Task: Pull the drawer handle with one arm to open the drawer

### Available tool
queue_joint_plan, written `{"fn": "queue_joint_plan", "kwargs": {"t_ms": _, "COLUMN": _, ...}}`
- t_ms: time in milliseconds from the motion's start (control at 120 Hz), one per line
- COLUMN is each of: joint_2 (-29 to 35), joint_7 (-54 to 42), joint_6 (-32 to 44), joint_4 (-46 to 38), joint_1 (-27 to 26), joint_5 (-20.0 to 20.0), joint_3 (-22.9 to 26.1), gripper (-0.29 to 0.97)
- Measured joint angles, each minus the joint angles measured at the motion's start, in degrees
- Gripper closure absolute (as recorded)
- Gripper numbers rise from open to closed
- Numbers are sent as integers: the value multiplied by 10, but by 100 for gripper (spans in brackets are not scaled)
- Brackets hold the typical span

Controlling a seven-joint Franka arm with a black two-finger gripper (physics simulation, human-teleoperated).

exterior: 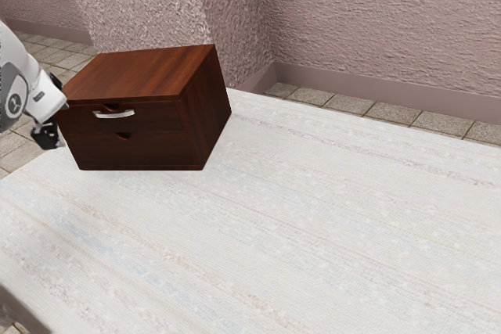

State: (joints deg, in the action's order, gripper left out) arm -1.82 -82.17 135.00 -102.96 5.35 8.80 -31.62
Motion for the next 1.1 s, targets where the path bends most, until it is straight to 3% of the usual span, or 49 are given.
{"fn": "queue_joint_plan", "kwargs": {"t_ms": 1100, "joint_2": -92, "joint_7": -27, "joint_6": 24, "joint_4": 47, "joint_1": -3, "joint_5": -62, "joint_3": 22, "gripper": 0}}
